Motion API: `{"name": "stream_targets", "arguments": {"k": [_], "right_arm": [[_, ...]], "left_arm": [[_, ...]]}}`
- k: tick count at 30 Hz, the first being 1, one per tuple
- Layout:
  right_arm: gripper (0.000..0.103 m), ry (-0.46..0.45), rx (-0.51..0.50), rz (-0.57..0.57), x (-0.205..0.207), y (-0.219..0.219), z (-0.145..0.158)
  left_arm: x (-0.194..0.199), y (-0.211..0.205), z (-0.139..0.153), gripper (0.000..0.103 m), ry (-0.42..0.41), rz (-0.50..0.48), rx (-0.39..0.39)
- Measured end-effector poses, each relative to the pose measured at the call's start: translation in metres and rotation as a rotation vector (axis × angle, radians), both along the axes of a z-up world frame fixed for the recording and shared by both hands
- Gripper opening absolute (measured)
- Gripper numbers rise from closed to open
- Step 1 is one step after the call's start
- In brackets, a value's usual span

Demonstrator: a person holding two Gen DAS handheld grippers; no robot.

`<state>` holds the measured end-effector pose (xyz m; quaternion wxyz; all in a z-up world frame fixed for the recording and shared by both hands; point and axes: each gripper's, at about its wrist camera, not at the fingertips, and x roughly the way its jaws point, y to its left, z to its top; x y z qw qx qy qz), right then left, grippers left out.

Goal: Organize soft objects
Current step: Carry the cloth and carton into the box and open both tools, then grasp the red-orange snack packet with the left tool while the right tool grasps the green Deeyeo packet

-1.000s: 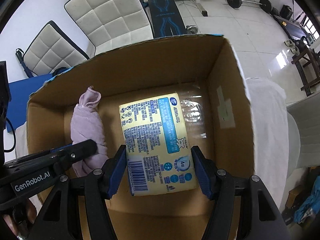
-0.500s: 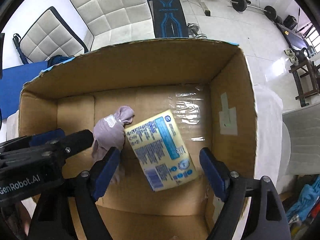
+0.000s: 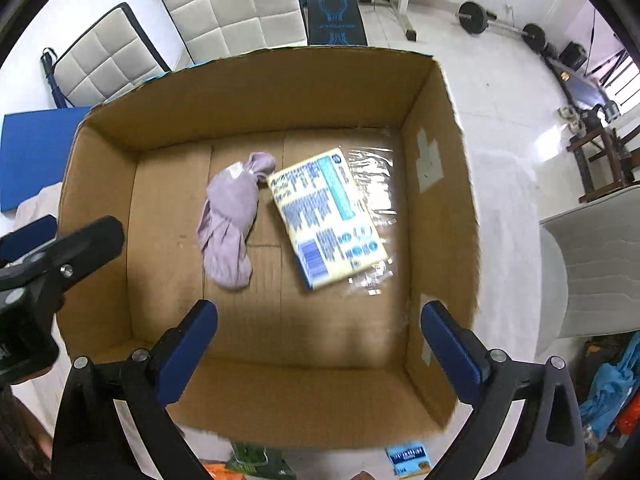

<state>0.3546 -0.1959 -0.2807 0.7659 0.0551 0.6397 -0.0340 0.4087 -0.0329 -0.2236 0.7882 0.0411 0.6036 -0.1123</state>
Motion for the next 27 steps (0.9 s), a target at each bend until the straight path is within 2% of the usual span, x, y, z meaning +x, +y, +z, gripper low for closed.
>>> {"name": "stream_targets", "arguments": {"k": [8,12,16,18,21,24,27], "right_arm": [[0.103,-0.070,0.013,0.001,-0.065,0.011,0.041],[0.103,-0.107,0.051,0.002,-0.091,0.010,0.063],[0.103,-0.093,0.097,0.003,-0.109,0.006,0.072],[0.103,-0.064,0.105,0.011,-0.117,0.008,0.066],[0.103,0.008,0.121,0.022,-0.125,0.016,0.042],[0.103,0.083,0.142,0.040,-0.135,0.031,0.009],[0.103,0.156,0.154,0.040,-0.139,0.045,-0.025]], "left_arm": [[-0.065,0.021,0.048,0.103,-0.114,0.056,0.007],[-0.093,0.029,0.062,0.103,-0.128,0.083,-0.006],[-0.118,0.041,0.069,0.103,-0.130,0.109,-0.002],[-0.128,0.050,0.065,0.103,-0.119,0.129,0.012],[-0.142,0.068,0.050,0.103,-0.076,0.170,0.036],[-0.150,0.088,0.018,0.103,0.038,0.217,0.065],[-0.155,0.111,-0.023,0.103,0.156,0.276,0.031]]}}
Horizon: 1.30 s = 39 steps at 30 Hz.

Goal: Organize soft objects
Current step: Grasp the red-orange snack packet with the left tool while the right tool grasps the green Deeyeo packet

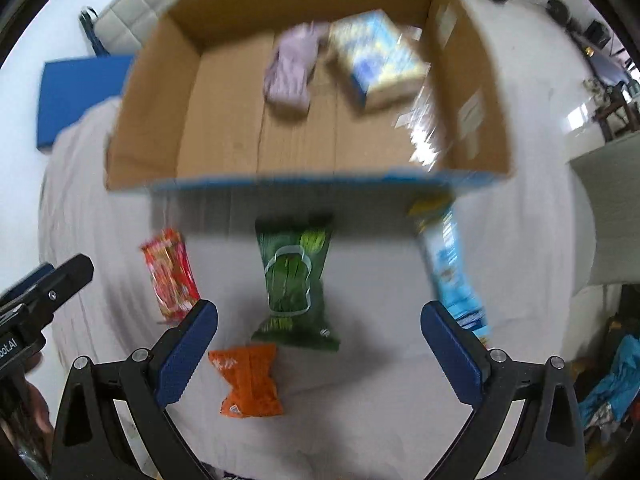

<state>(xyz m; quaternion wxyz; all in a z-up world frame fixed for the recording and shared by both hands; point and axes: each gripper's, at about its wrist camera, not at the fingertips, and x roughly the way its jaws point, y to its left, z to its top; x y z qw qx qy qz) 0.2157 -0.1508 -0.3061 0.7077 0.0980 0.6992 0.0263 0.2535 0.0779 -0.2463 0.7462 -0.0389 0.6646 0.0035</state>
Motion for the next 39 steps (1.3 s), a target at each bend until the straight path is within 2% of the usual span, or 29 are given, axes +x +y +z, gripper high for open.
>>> {"name": "stream_targets", "arguments": {"k": [1,6,10,12,15,17,18,19,20,22,24,30,34,39], "right_arm": [[0.103,0.027,0.001,0.004,0.000,0.005,-0.013],[0.103,0.103,0.001,0.000,0.007,0.023,-0.056],[0.101,0.159,-0.002,-0.006,0.010,0.032,-0.081],[0.094,0.178,0.003,-0.007,0.011,0.036,-0.089],[0.076,0.210,0.009,-0.007,0.010,0.041,-0.100],[0.055,0.222,-0.006,-0.008,0.008,0.043,-0.105],[0.051,0.221,-0.009,-0.011,0.006,0.043,-0.106],[0.047,0.220,-0.013,-0.013,0.004,0.042,-0.106],[0.045,0.217,-0.012,-0.015,0.002,0.042,-0.105],[0.043,0.211,-0.024,-0.012,-0.003,0.040,-0.102],[0.042,0.202,-0.028,-0.004,-0.009,0.039,-0.097],[0.040,0.175,0.000,0.019,-0.031,0.031,-0.069],[0.040,0.133,0.045,0.037,-0.044,0.028,-0.035],[0.040,0.060,0.085,0.046,-0.050,0.009,0.017]], "left_arm": [[-0.001,0.008,-0.017,0.103,0.039,0.025,-0.031],[-0.001,0.024,-0.075,0.103,0.160,0.099,-0.092],[0.003,0.027,-0.121,0.102,0.257,0.112,-0.093],[0.003,0.025,-0.136,0.102,0.284,0.106,-0.100],[0.002,0.018,-0.151,0.092,0.315,0.082,-0.088],[0.000,0.011,-0.149,0.085,0.290,0.061,-0.063],[-0.001,0.007,-0.146,0.075,0.275,0.048,-0.050],[-0.003,0.002,-0.142,0.060,0.265,0.028,-0.027],[-0.005,-0.002,-0.140,0.053,0.259,0.016,-0.016],[-0.011,-0.008,-0.134,0.046,0.247,0.002,-0.010],[-0.018,-0.014,-0.130,0.045,0.247,0.000,0.007],[-0.044,-0.037,-0.108,0.045,0.178,-0.023,0.048],[-0.067,-0.058,-0.078,0.045,0.129,-0.040,0.006],[-0.081,-0.094,-0.023,0.045,0.052,-0.091,-0.048]]}}
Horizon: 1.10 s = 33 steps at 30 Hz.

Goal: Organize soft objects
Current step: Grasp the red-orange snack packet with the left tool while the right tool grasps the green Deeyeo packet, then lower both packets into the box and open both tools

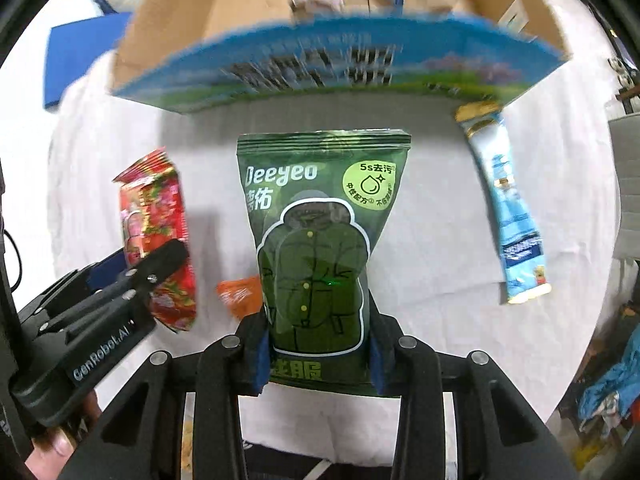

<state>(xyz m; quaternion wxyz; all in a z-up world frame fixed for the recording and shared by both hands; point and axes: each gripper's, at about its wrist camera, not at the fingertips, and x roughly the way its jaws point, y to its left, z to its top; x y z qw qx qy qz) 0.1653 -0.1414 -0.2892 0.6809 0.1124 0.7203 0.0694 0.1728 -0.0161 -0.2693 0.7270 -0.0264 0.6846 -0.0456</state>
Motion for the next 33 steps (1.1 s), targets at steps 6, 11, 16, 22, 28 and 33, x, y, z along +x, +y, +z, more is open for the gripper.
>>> {"name": "stream_targets", "arguments": {"k": [6,11,16,22,28,33], "right_arm": [[0.039,-0.094,0.028,-0.016,0.001,-0.037,0.060],[0.039,-0.165,0.048,-0.043,0.025,-0.041,0.101],[0.039,-0.198,0.029,-0.076,0.066,-0.052,0.107],[0.039,-0.146,-0.010,-0.119,0.134,-0.057,0.060],[0.039,-0.056,-0.012,-0.138,0.173,-0.051,0.004],[0.039,-0.003,-0.041,-0.122,0.193,-0.041,-0.026]], "left_arm": [[0.014,-0.004,0.058,0.045,-0.108,-0.056,-0.059],[0.042,-0.005,0.096,0.045,-0.173,-0.082,-0.118],[0.098,-0.009,0.107,0.045,-0.214,-0.102,-0.125],[0.161,-0.002,0.088,0.045,-0.163,-0.091,-0.115],[0.218,0.001,0.029,0.045,-0.024,-0.059,-0.097],[0.248,-0.002,-0.001,0.045,0.052,-0.059,-0.067]]}}
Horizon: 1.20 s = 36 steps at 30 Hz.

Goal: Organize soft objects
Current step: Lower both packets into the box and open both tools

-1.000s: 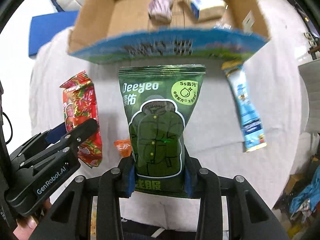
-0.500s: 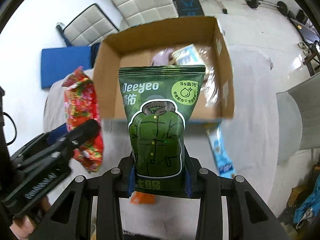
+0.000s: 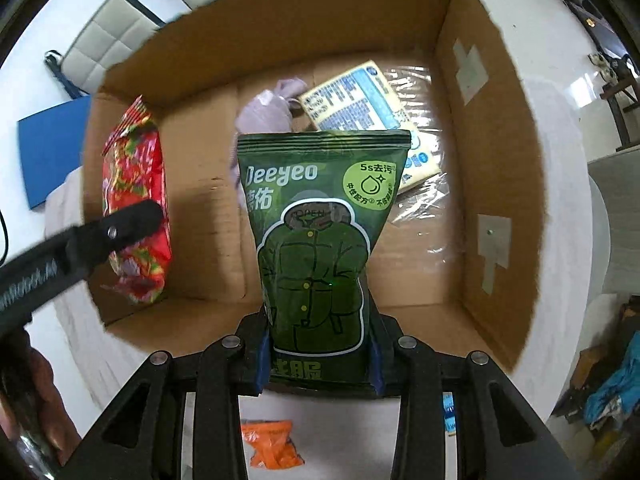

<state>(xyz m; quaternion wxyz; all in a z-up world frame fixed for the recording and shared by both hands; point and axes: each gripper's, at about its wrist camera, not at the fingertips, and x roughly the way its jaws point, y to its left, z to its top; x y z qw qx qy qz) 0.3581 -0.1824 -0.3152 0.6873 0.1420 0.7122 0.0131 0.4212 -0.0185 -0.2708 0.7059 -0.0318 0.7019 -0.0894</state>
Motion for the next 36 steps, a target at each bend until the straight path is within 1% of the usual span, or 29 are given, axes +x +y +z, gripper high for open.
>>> {"name": "stream_targets", "arguments": {"k": [5,8,11,15,17,18,19,20,21,22,23,27,29,30,31,32,33,34,36], "right_arm": [[0.039,0.042,-0.003,-0.014,0.012,0.006,-0.021],[0.039,0.064,-0.009,-0.007,0.014,0.009,-0.033],[0.040,0.069,-0.018,0.004,0.012,0.014,-0.038],[0.040,0.076,-0.027,0.022,0.014,0.020,-0.041],[0.042,0.086,-0.022,0.035,0.015,0.022,-0.043],[0.042,0.099,-0.017,0.039,0.015,0.024,-0.044],[0.046,0.110,-0.010,0.039,0.015,0.024,-0.047],[0.057,0.115,-0.006,0.035,0.014,0.023,-0.048],[0.064,0.113,-0.005,0.034,0.013,0.021,-0.049],[0.074,0.104,-0.006,0.035,0.012,0.022,-0.047],[0.079,0.097,-0.009,0.036,0.008,0.012,-0.055],[0.079,0.082,-0.016,0.032,0.003,0.006,-0.048],[0.080,0.072,-0.026,0.031,0.001,0.004,-0.043],[0.080,0.067,-0.033,0.029,0.000,0.003,-0.040],[0.082,0.062,-0.041,0.024,-0.001,0.001,-0.036],[0.088,0.059,-0.050,0.019,-0.001,0.003,-0.034],[0.091,0.051,-0.054,0.013,-0.002,0.003,-0.031],[0.092,0.039,-0.052,0.007,-0.004,0.001,-0.027],[0.093,0.027,-0.069,0.004,-0.004,-0.006,-0.015]], "left_arm": [[0.025,-0.007,-0.027,0.045,0.040,-0.017,0.050],[0.035,-0.013,-0.039,0.045,0.041,-0.047,0.083],[0.045,-0.015,-0.046,0.045,0.050,-0.046,0.100],[0.055,-0.017,-0.049,0.045,0.054,-0.045,0.115],[0.058,-0.016,-0.050,0.045,0.071,-0.035,0.102],[0.058,-0.015,-0.050,0.047,0.085,-0.030,0.089],[0.059,-0.014,-0.049,0.050,0.096,-0.026,0.080],[0.062,-0.012,-0.048,0.050,0.099,-0.019,0.076],[0.061,-0.010,-0.045,0.054,0.091,-0.014,0.074],[0.062,-0.009,-0.042,0.061,0.080,-0.013,0.074],[0.061,-0.008,-0.038,0.064,0.069,-0.015,0.079],[0.053,-0.005,-0.018,0.064,0.029,-0.011,0.081],[0.049,-0.006,-0.003,0.064,0.004,-0.016,0.082],[0.045,-0.006,0.002,0.067,-0.011,-0.023,0.089],[0.041,-0.006,0.008,0.078,-0.028,-0.030,0.089],[0.036,-0.008,0.014,0.083,-0.042,-0.034,0.084],[0.028,-0.008,0.020,0.089,-0.061,-0.035,0.083],[0.019,-0.008,0.025,0.093,-0.075,-0.035,0.088],[0.009,-0.005,0.031,0.097,-0.086,-0.045,0.089]]}}
